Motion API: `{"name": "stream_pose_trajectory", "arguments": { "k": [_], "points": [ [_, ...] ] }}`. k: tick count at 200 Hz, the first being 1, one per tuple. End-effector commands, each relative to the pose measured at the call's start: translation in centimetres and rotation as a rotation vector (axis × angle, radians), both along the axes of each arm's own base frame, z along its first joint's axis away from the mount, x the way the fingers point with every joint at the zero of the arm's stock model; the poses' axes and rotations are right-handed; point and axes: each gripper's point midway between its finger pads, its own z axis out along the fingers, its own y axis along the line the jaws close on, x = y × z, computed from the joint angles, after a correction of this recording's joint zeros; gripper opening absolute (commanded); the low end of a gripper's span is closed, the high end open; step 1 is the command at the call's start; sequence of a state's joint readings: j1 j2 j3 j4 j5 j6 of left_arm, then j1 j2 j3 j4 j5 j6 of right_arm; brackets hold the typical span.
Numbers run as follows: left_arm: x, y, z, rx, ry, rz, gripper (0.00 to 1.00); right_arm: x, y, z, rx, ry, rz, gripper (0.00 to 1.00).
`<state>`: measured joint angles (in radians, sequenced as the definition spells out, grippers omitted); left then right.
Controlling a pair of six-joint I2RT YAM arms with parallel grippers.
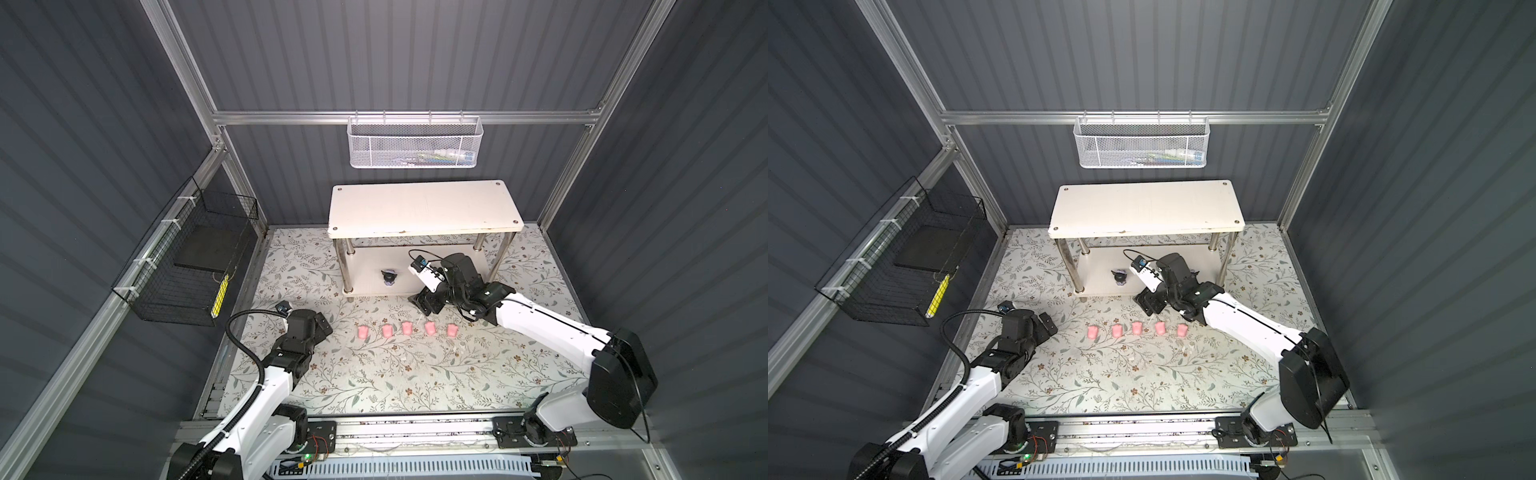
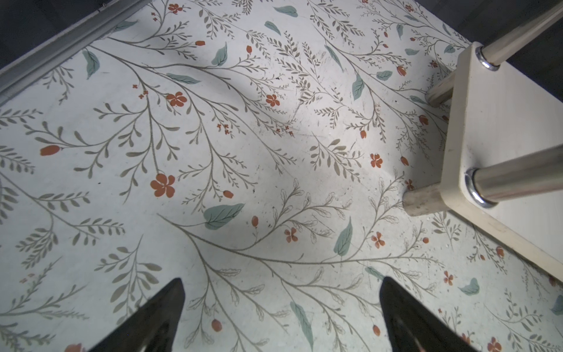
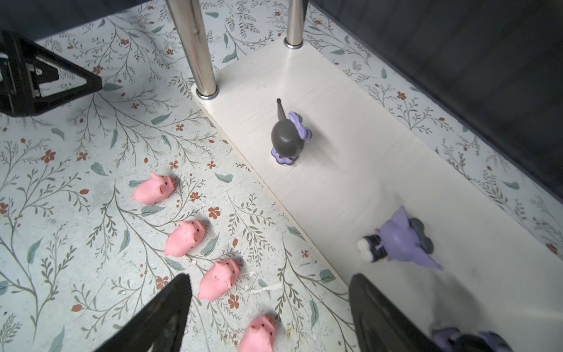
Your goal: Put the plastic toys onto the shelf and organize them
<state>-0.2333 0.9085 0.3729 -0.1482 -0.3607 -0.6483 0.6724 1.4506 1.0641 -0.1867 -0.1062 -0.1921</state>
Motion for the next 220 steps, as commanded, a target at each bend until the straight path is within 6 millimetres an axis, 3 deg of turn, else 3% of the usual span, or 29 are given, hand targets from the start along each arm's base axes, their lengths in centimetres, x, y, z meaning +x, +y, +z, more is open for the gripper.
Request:
{"name": "stream_pose_trajectory", "arguments": {
  "k": [1,38,101,220],
  "points": [
    [0.0,-0.4,-0.4,-0.025,0.001,-0.004,1.00,0.7,-1.8,0.6,0.021,-0.008,-0.148,0.83],
    [0.6,-0.7,-0.3,-0.033,0.001,-0.013,1.00,1.8,-4.0,1.1,0.065,0.014,-0.360,0.82],
    [0.8,-0.9,-0.4,-0.035,0.003,-0.019,1.00,2.3,-2.8,0.9,0.149,0.063,-0.396,0.82],
    [0.5,-0.7,-0.2,-0.029,0.003,-0.018,1.00,6.9,-2.1,-1.1,0.058,0.106,-0.518,0.83]
  ]
}}
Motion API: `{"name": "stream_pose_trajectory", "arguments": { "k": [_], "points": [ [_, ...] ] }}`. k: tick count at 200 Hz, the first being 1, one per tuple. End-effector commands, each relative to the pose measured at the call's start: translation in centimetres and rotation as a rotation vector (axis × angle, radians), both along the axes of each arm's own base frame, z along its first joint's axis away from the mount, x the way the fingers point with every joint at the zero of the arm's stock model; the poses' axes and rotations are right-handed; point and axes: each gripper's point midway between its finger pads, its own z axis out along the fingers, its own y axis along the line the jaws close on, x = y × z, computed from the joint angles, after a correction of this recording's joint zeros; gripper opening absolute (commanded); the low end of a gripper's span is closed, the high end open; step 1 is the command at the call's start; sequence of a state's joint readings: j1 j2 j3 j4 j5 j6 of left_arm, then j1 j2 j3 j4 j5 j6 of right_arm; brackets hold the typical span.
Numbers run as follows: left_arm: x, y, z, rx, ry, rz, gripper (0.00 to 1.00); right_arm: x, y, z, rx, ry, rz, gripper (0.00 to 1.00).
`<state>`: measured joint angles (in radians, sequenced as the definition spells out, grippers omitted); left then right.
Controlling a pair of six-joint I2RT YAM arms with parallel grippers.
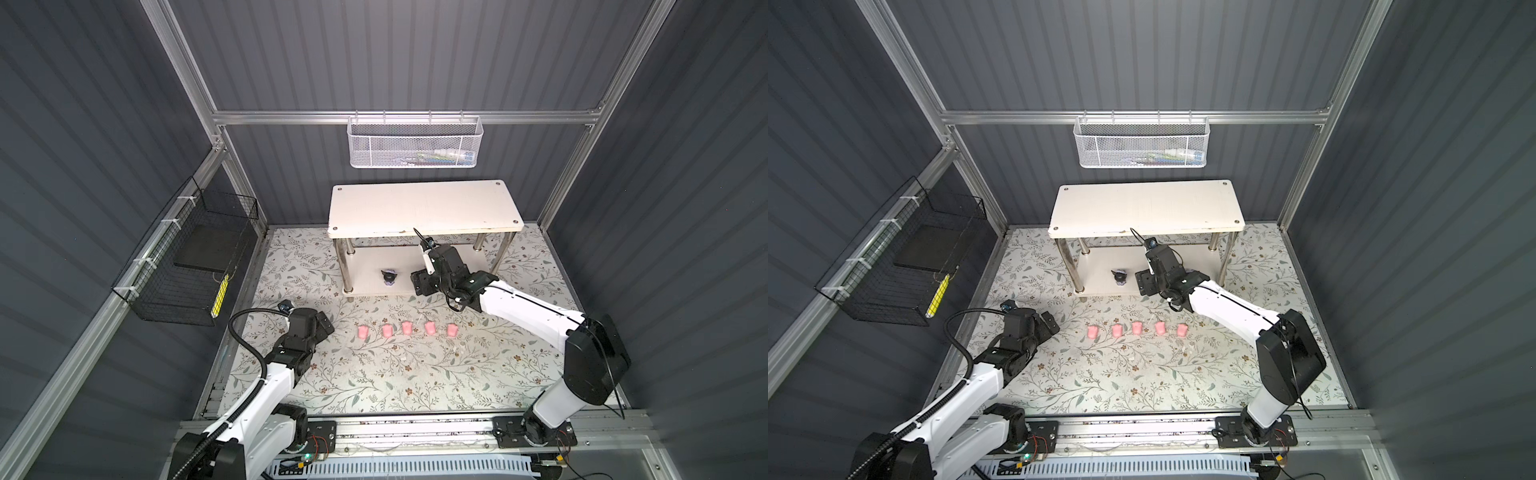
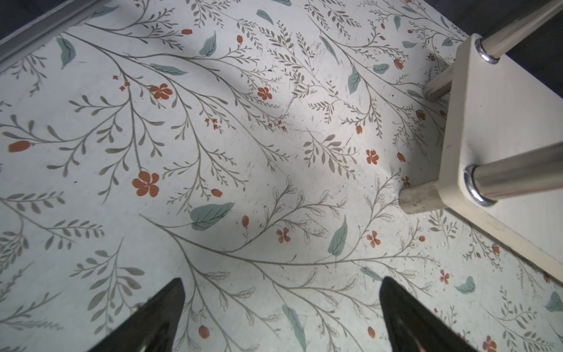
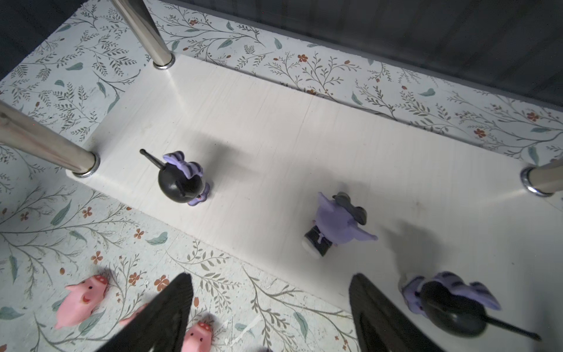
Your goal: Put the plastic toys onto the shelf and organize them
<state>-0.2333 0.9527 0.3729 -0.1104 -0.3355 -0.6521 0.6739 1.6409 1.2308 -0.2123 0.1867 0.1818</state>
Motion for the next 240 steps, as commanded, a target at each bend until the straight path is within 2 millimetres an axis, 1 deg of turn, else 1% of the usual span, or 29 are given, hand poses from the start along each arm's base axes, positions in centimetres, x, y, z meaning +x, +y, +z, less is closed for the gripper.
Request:
{"name": "stream_pose_trajectory", "arguments": {
  "k": [1,47,119,159,204,240],
  "points": [
    [0.0,-0.2,0.4,-0.010,-0.007,-0.003,1.00,0.7,-0.8,0.2,-0.005,0.017,-0.057,0.83],
    [-0.1,-0.1,0.3,-0.009,-0.003,-0.003,1.00,1.4,-1.4,-0.4,0.004,0.046,-0.084,0.83],
    [0.1,-0.2,0.3,-0.011,-0.004,-0.006,1.00,3.4,-2.3,-1.8,-0.038,0.091,-0.119,0.84],
    [-0.1,-0.2,0.1,-0.009,0.001,-0.003,1.00,4.0,-2.2,-2.3,-0.044,0.094,-0.113,0.85],
    [-0.2,0.0,0.0,-0.004,0.002,0.001,1.00,4.4,-2.2,-3.6,-0.058,0.107,-0.113,0.85],
    [-0.3,0.0,-0.1,-0.005,0.004,0.001,1.00,4.7,-2.3,-3.9,-0.067,0.100,-0.118,0.85]
  ]
}}
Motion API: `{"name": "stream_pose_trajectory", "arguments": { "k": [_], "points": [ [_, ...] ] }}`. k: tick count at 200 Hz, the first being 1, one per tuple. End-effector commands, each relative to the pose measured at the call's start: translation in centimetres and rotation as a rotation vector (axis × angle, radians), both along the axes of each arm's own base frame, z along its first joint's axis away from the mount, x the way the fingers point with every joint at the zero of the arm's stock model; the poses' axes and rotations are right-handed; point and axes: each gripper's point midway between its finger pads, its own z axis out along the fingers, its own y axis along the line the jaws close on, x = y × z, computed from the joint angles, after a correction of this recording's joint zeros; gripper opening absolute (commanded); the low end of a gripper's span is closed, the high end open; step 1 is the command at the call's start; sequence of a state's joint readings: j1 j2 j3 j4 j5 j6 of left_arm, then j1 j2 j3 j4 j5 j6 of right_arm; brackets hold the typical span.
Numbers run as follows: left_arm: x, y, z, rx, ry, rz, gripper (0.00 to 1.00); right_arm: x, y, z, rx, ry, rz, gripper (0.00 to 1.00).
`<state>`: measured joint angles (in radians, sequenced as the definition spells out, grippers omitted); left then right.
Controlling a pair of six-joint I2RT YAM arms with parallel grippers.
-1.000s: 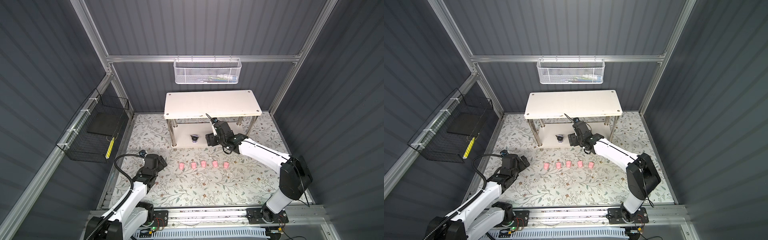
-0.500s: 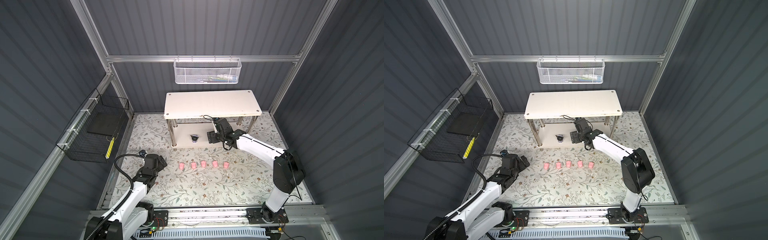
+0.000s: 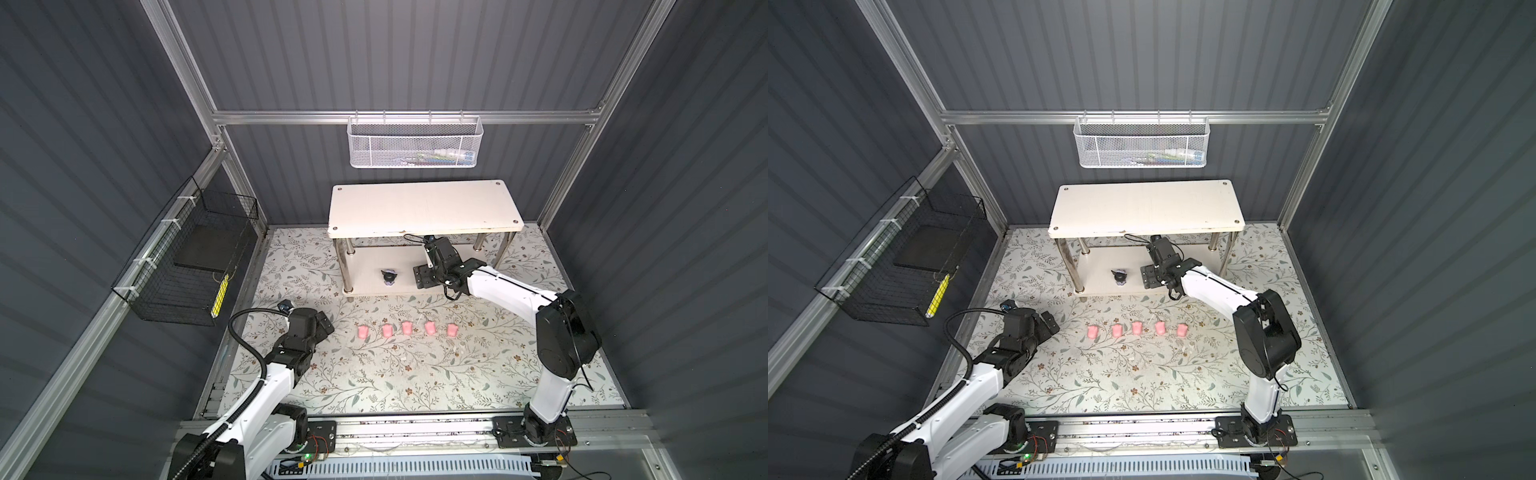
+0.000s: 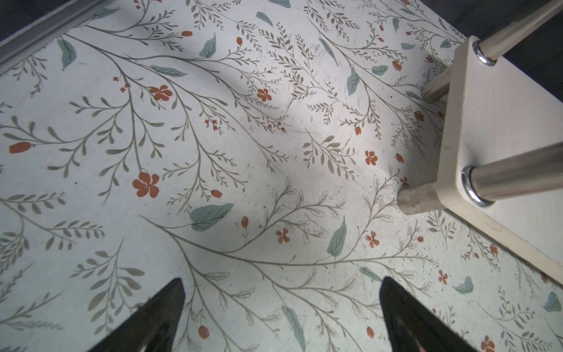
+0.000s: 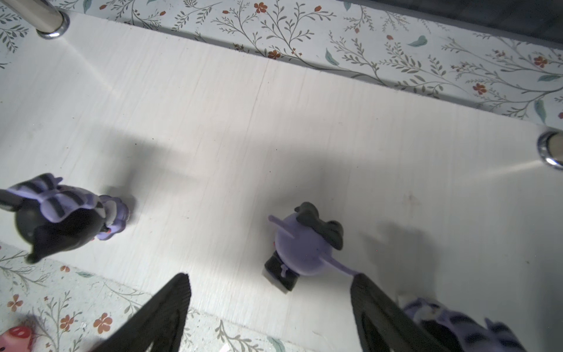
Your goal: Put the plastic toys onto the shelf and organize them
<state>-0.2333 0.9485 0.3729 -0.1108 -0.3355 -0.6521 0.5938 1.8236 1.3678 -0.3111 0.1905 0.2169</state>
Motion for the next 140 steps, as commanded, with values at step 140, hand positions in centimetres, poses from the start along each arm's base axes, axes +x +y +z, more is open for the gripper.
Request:
{"name": "stream_pose_trajectory", "arguments": {
  "k": [140],
  "points": [
    [-0.6,0.3,-0.1,0.006,0.006,0.010,1.00,1.5,0.1,-0.6,-0.014,-0.009,-0.003,0.86]
  ]
}}
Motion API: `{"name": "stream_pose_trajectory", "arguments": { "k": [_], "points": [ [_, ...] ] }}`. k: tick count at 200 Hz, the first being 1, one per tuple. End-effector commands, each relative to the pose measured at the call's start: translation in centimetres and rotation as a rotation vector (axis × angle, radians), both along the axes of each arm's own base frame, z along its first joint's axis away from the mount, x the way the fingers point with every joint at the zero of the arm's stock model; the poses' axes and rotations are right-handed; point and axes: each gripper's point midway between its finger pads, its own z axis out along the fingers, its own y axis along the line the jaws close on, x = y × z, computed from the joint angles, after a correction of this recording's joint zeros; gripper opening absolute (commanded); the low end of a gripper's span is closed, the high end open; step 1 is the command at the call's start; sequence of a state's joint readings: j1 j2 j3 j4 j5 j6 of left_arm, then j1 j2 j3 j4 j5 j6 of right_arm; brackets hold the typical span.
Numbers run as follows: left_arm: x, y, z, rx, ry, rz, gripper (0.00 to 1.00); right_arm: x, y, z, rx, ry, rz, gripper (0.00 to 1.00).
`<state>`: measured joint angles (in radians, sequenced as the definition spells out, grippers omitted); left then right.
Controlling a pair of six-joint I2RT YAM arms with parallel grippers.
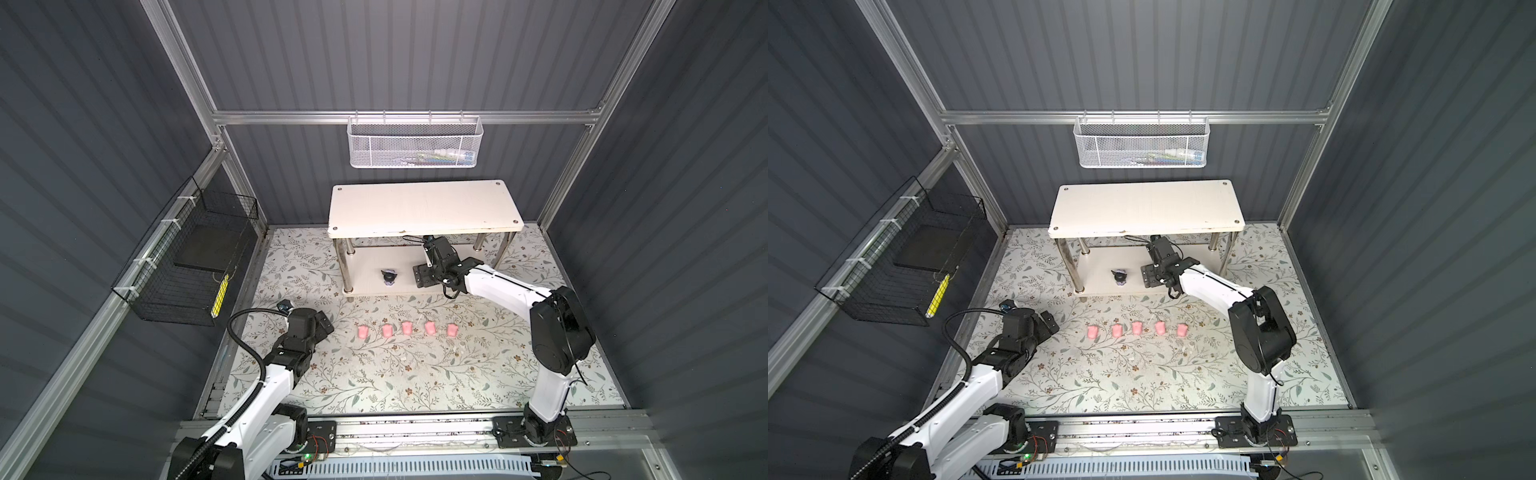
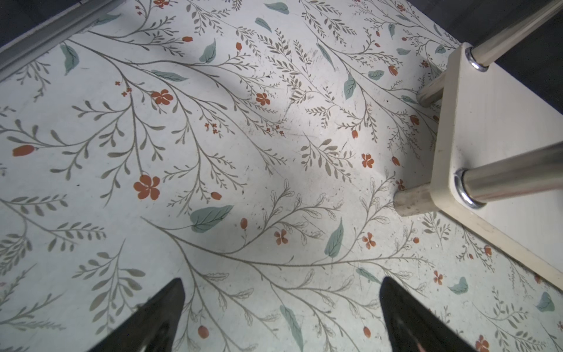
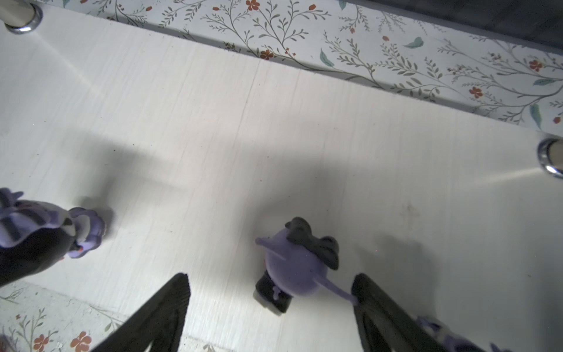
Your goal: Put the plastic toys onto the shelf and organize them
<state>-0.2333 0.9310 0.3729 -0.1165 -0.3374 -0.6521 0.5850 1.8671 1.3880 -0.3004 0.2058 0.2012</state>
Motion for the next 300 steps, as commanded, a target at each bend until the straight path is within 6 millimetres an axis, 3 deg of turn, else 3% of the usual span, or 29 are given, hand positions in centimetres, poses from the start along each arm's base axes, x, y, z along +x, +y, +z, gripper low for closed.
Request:
{"name": "stream_pose_trajectory", "arguments": {
  "k": [1,300],
  "points": [
    [-0.6,0.3,-0.5,0.007,0.017,0.010,1.00,0.6,0.3,0.5,0.013,-0.011,0.004,0.86],
    [-0.3,0.3,-1.1,0.012,0.029,0.012,1.00,1.0,2.4,-0.9,0.063,0.016,0.084,0.88]
  ]
}}
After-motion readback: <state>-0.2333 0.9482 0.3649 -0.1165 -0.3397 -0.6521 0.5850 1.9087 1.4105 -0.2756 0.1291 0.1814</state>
